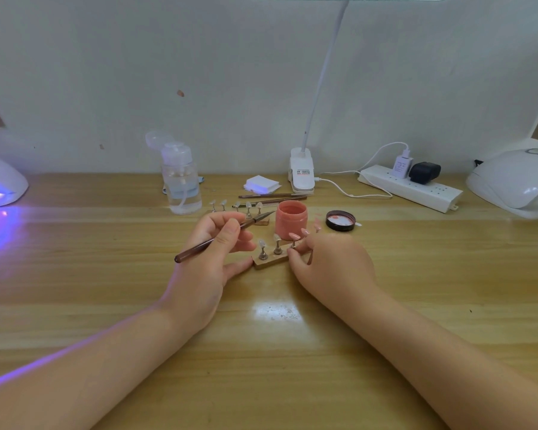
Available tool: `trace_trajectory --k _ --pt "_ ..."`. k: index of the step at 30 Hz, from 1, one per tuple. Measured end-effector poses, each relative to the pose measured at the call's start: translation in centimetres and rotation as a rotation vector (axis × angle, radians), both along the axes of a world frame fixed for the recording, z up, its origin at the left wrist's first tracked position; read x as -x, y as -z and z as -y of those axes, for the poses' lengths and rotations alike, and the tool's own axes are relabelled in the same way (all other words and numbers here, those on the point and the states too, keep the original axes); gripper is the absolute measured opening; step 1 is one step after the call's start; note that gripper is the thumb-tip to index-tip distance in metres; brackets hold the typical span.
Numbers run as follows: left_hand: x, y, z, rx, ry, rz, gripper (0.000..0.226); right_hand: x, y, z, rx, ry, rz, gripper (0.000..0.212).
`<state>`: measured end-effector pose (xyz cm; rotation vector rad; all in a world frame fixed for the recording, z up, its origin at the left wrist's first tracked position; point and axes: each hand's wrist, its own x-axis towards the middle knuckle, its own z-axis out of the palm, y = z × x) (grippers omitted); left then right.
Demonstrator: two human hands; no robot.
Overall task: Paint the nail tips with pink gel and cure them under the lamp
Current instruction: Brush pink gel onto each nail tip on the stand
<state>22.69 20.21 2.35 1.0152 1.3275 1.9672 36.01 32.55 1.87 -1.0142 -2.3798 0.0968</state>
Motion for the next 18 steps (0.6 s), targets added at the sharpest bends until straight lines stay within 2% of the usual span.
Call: trace_trajectory --k 7,18 --pt "-0.39 -0.21 -0.34 0.011 0.041 -0.009 0.026 0.64 -0.06 0.48 -0.017 -0.058 -0.023 0.031" --pt "-0.7 -0.76 -0.87 0.027 0.052 -0.004 0.029 0.8 -0.36 0.08 -0.026 -0.061 0.052 0.03"
